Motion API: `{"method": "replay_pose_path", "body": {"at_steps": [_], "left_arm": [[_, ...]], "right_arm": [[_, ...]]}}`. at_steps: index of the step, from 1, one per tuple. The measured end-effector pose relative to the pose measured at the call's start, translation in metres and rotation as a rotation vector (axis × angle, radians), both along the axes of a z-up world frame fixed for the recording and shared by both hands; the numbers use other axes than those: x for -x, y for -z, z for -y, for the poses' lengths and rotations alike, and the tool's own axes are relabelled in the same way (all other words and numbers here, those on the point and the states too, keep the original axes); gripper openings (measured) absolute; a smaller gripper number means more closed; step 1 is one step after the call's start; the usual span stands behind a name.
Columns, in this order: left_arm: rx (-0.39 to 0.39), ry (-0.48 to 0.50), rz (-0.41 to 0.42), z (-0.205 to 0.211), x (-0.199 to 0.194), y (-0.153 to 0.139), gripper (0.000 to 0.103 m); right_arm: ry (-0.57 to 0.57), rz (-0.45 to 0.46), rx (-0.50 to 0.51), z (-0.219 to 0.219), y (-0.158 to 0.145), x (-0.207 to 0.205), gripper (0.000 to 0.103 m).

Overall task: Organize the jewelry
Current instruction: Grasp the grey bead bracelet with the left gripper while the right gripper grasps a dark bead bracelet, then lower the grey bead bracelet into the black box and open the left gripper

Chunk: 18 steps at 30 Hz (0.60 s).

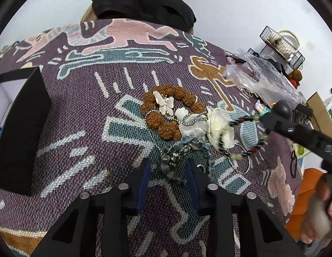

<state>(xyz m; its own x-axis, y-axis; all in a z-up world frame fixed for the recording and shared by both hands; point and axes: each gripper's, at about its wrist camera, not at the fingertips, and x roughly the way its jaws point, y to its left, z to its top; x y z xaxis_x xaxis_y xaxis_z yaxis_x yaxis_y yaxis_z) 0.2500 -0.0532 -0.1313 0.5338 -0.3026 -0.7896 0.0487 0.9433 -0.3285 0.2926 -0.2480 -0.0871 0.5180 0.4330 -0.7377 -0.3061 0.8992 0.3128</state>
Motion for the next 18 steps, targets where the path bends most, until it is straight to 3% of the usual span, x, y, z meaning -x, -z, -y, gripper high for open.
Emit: {"method": "replay_pose_path", "body": {"at_steps": [3,9,18], "left_arm": [[0.012,0.009,-0.020,0.001,-0.005,0.002,0.009],[-0.003,0.021,0.016,-0.002,0.002,-0.012,0.009],[-0.029,-0.001,0.112,-0.027,0.018,-0.060,0.009]], "right_arm": [[-0.003,0.019,-0.013,0.002,-0.009,0.005,0.011],[-0.004,0.045,-0.040,0.003,-0.022,0.012,0.011],[-0.042,0.081,-0.077,-0.018,-0.038,0.019,0.011]]}}
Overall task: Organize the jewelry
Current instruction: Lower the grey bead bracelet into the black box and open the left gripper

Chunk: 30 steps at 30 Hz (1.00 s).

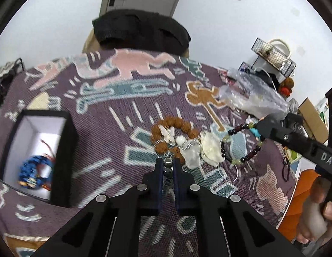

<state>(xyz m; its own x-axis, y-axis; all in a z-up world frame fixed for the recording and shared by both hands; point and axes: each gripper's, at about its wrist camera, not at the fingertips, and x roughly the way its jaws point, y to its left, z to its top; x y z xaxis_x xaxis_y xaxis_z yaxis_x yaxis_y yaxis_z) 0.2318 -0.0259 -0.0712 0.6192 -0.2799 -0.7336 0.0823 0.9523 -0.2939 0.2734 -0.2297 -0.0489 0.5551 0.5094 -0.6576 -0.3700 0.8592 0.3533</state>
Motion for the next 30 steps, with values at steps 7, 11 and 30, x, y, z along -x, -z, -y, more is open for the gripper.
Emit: {"method": "replay_pose_path", "body": {"at_steps": [7,11,30], "left_arm": [[-0.007,-0.048,0.049,-0.033,0.009,-0.027,0.009],[-0.009,-0.080,0.074,-0.055,0.015,-0.040,0.009],[-0.023,-0.259,0.101,-0.137,0.027,-0.048,0.009]], "right_arm": [[-0.049,0.023,-0.012,-0.028,-0.013,0.009,0.011],[-0.078,0.032,-0.026,-0.042,-0.019,0.013,0.011],[-0.186,0.064,-0.007,-0.115,-0.041,0.028,0.011]]}}
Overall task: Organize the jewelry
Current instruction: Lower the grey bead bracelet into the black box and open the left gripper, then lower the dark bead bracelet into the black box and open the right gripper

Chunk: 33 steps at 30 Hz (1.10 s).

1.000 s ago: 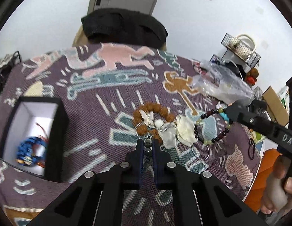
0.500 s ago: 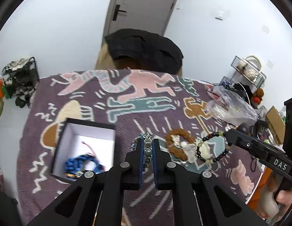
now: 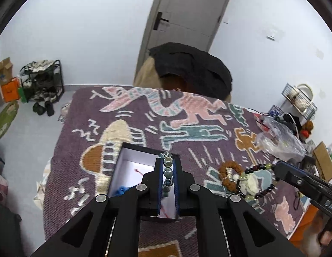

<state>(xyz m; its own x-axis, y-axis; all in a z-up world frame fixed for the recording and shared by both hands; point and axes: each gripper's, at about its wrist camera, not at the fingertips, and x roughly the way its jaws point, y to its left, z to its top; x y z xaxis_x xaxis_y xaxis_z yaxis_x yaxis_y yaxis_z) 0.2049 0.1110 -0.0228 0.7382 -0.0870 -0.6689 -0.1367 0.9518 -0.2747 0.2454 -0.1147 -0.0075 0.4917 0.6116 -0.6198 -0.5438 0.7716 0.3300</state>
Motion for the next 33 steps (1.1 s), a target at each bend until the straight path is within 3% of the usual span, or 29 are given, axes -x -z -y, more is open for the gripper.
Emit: {"method": "replay_pose_path", "body": {"at_steps": [5,7,8,9,10,25,26,27,28,30,33], "left_arm": [[0.061,-0.024,-0.054,-0.018,-0.001,0.014,0.016],[0.076,-0.045,-0.066,-0.025,0.000,0.017,0.035],[0.078,-0.058,-0.059,-0.029,0.003,0.017,0.058],[0.078,-0.068,-0.047,-0.031,0.005,0.017,0.073],[0.073,-0.084,-0.017,-0.034,0.010,0.015,0.075],[0.062,-0.127,-0.003,-0.063,0.034,0.023,0.076],[0.059,-0.126,-0.001,-0.063,0.035,0.023,0.076],[0.057,-0.126,0.001,-0.062,0.035,0.023,0.076],[0.056,-0.126,0.003,-0.061,0.036,0.023,0.076],[0.057,-0.125,0.005,-0.059,0.036,0.021,0.076],[0.061,-0.120,0.006,-0.052,0.034,0.020,0.079]], "right_arm": [[-0.027,-0.003,0.004,-0.019,-0.001,0.003,0.011],[-0.036,-0.006,0.005,-0.026,-0.001,0.004,0.011],[-0.043,-0.006,0.008,-0.031,-0.001,0.004,0.011],[-0.048,-0.006,0.009,-0.034,0.000,0.004,0.011],[-0.056,-0.012,0.009,-0.039,0.001,0.004,0.011],[-0.082,-0.025,0.037,-0.099,0.016,-0.004,0.012],[-0.077,-0.030,0.040,-0.101,0.017,-0.005,0.016],[-0.073,-0.046,0.043,-0.102,0.020,-0.007,0.031],[-0.067,-0.068,0.043,-0.101,0.024,-0.010,0.056],[-0.046,-0.073,0.028,-0.093,0.027,-0.010,0.065],[-0.016,-0.080,0.026,-0.075,0.032,-0.010,0.065]]}}
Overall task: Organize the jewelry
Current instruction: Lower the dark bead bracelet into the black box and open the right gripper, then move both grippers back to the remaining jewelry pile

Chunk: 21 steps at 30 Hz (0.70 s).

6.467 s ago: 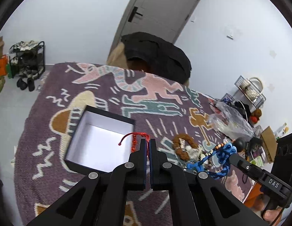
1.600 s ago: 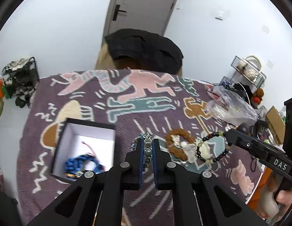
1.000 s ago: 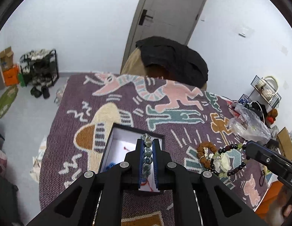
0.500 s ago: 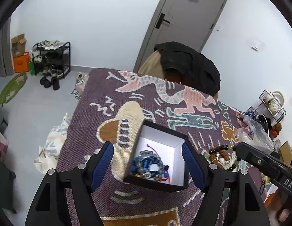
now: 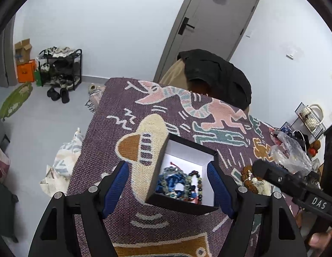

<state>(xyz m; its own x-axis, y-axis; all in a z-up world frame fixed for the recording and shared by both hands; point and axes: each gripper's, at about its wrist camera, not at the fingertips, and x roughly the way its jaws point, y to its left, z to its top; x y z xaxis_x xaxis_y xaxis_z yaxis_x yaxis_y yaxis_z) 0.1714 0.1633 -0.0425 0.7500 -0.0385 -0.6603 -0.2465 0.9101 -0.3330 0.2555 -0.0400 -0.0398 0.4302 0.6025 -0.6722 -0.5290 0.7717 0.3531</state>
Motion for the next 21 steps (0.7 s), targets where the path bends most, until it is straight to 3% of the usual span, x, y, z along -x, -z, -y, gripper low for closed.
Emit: {"method": "replay_pose_path", "body": {"at_steps": [8,12,19,21], "left_arm": [[-0.013,0.063,-0.009,0.040,-0.012,0.000,0.084],[-0.016,0.094,-0.007,0.058,-0.015,-0.001,0.084],[-0.022,0.144,-0.014,0.087,-0.021,0.000,0.084],[-0.024,0.155,-0.018,0.093,-0.023,0.001,0.084]], "right_arm": [[0.103,-0.036,-0.077,0.076,0.003,-0.005,0.065],[0.165,-0.022,-0.088,0.111,0.002,-0.003,0.076],[0.186,-0.047,-0.095,0.146,0.016,-0.003,0.078],[0.188,-0.050,-0.101,0.154,0.019,-0.001,0.082]]}}
